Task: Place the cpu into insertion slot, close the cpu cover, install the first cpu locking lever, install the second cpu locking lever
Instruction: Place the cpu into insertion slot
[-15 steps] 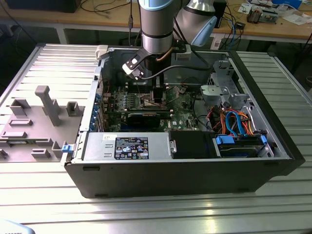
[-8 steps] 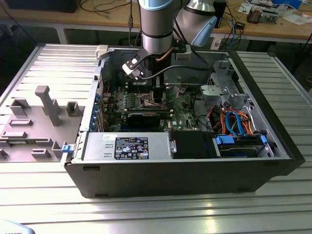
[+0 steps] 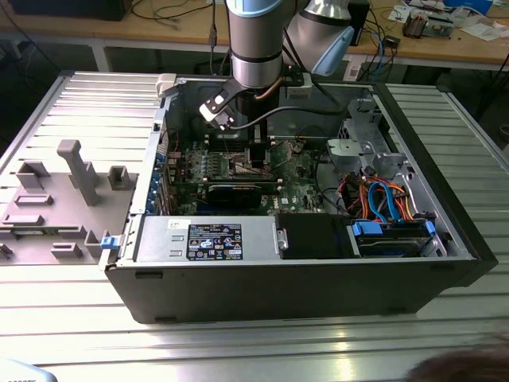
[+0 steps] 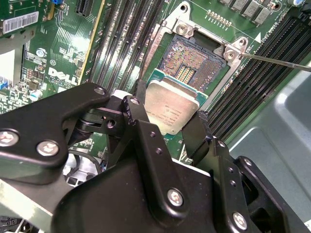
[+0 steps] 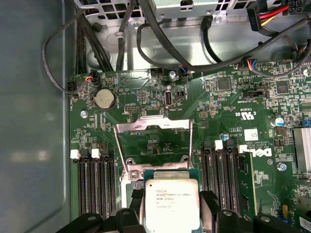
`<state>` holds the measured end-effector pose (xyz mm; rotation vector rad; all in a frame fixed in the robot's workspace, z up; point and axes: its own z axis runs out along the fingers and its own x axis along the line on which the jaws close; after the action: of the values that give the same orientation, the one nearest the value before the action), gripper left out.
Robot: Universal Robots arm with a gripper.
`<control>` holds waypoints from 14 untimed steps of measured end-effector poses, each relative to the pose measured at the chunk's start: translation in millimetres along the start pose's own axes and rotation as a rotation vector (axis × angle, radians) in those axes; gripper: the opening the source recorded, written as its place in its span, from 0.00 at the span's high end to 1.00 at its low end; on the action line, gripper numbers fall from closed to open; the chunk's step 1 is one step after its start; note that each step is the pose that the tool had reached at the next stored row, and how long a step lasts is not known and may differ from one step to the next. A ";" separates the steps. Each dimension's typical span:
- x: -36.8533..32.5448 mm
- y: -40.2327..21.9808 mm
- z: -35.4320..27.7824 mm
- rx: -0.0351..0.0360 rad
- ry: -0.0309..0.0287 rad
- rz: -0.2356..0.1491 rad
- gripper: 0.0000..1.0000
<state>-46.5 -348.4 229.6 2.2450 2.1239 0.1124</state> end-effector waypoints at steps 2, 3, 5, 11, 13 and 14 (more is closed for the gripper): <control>0.0 0.0 0.0 0.0000 -0.0002 0.002 0.45; 0.0 0.0 0.0 0.0000 -0.0001 0.002 0.45; 0.0 -0.1 0.0 -0.0001 -0.0004 0.004 0.45; 0.0 0.0 0.0 -0.0001 -0.0005 0.006 0.45; 0.0 0.0 0.0 -0.0001 -0.0007 0.007 0.45; 0.0 -0.1 0.1 -0.0001 -0.0007 0.008 0.45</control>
<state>-46.5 -348.4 229.5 2.2532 2.1147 0.1121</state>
